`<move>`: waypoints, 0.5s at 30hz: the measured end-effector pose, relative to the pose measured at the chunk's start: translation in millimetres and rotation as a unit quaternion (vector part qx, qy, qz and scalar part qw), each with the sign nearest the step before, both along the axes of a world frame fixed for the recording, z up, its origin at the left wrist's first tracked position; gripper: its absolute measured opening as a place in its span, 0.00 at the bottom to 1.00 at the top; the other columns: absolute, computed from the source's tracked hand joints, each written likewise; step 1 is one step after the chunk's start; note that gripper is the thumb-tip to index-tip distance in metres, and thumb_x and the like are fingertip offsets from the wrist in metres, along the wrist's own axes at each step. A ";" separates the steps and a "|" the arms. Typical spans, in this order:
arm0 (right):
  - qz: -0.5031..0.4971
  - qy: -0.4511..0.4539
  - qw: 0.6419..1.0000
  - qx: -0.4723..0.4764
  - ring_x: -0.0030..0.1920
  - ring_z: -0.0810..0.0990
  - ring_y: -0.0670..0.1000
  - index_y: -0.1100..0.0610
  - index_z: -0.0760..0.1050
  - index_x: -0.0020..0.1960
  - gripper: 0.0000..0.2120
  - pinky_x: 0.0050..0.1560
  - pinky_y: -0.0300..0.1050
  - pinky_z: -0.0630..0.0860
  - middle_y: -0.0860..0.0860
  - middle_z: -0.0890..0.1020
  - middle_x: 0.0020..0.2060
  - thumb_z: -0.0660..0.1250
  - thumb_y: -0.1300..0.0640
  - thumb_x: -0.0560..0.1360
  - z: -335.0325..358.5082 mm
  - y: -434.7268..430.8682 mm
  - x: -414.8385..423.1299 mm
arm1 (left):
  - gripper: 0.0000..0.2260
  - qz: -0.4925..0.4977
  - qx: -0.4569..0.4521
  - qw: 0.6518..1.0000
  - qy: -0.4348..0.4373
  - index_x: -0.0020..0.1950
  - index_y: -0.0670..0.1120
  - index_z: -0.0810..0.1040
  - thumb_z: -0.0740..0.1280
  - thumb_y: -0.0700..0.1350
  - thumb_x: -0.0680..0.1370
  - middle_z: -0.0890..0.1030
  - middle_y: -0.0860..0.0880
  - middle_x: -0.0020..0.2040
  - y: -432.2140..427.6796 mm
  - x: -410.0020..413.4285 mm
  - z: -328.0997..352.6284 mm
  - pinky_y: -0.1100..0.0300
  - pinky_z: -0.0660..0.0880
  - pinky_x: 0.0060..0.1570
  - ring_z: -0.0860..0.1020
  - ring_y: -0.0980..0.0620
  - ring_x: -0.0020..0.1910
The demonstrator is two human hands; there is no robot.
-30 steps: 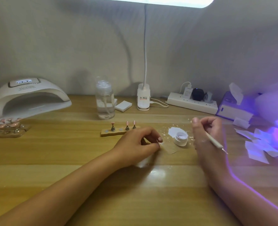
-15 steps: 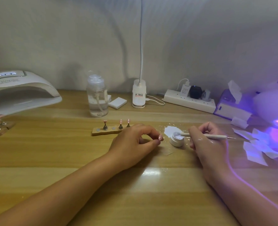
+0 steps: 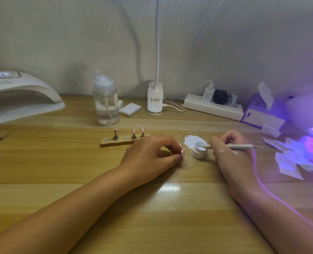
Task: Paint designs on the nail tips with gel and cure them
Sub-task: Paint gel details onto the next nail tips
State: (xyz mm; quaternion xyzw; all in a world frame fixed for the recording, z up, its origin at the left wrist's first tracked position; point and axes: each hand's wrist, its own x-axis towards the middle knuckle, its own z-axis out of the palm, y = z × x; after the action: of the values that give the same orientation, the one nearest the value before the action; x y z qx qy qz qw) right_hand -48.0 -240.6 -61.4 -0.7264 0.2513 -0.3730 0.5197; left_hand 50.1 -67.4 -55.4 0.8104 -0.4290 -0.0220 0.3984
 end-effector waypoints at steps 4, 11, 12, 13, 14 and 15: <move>0.005 -0.004 1.000 -0.002 0.31 0.64 0.48 0.53 0.67 0.33 0.13 0.32 0.44 0.61 0.48 0.69 0.27 0.71 0.58 0.68 -1.8 -1.3 1.3 | 0.06 0.006 0.002 1.000 -0.010 0.40 0.65 0.79 0.73 0.55 0.73 0.80 0.63 0.45 -0.1 -0.6 1.1 0.61 0.68 0.39 0.74 0.67 0.34; 0.005 -0.008 1.000 -0.005 0.29 0.64 0.46 0.54 0.67 0.34 0.12 0.31 0.44 0.61 0.49 0.70 0.27 0.70 0.58 0.68 -1.9 -0.9 0.7 | 0.03 0.008 0.012 1.000 -0.004 0.42 0.64 0.80 0.73 0.56 0.72 0.79 0.65 0.44 0.5 0.5 0.6 0.62 0.67 0.38 0.74 0.68 0.34; 0.003 -0.008 1.000 -0.004 0.29 0.64 0.46 0.53 0.67 0.34 0.12 0.31 0.44 0.61 0.48 0.70 0.27 0.71 0.59 0.68 -1.8 -0.9 0.9 | 0.03 0.008 0.013 1.000 -0.005 0.43 0.64 0.80 0.72 0.56 0.72 0.79 0.65 0.44 0.6 0.7 0.4 0.62 0.67 0.38 0.74 0.68 0.35; 0.001 -0.008 1.000 -0.002 0.30 0.65 0.46 0.53 0.67 0.33 0.12 0.31 0.44 0.61 0.48 0.70 0.27 0.71 0.59 0.69 -1.6 -0.9 1.3 | 0.03 0.006 0.012 1.000 -0.005 0.44 0.64 0.80 0.72 0.55 0.72 0.80 0.65 0.44 0.6 1.0 0.5 0.62 0.67 0.38 0.74 0.68 0.35; 0.000 -0.006 1.000 -0.002 0.30 0.65 0.47 0.53 0.68 0.33 0.13 0.31 0.43 0.61 0.48 0.70 0.27 0.71 0.59 0.69 -1.3 -1.1 1.4 | 0.03 0.003 0.011 1.000 -0.003 0.44 0.64 0.81 0.72 0.54 0.73 0.80 0.65 0.44 0.5 1.4 0.5 0.62 0.67 0.38 0.74 0.68 0.35; -0.002 -0.005 1.000 -0.001 0.30 0.65 0.47 0.52 0.68 0.33 0.13 0.31 0.43 0.61 0.48 0.70 0.27 0.71 0.59 0.69 -1.3 -1.3 1.5 | 0.03 0.001 0.010 1.000 -0.001 0.44 0.63 0.81 0.72 0.54 0.73 0.80 0.65 0.44 0.3 1.6 0.8 0.62 0.67 0.38 0.74 0.67 0.34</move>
State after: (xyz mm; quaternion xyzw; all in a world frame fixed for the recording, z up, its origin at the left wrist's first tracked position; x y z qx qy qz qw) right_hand -46.5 -241.9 -62.7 -0.7250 0.2496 -0.3775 0.5191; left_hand 51.7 -67.1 -54.6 0.8148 -0.4284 -0.0252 0.3897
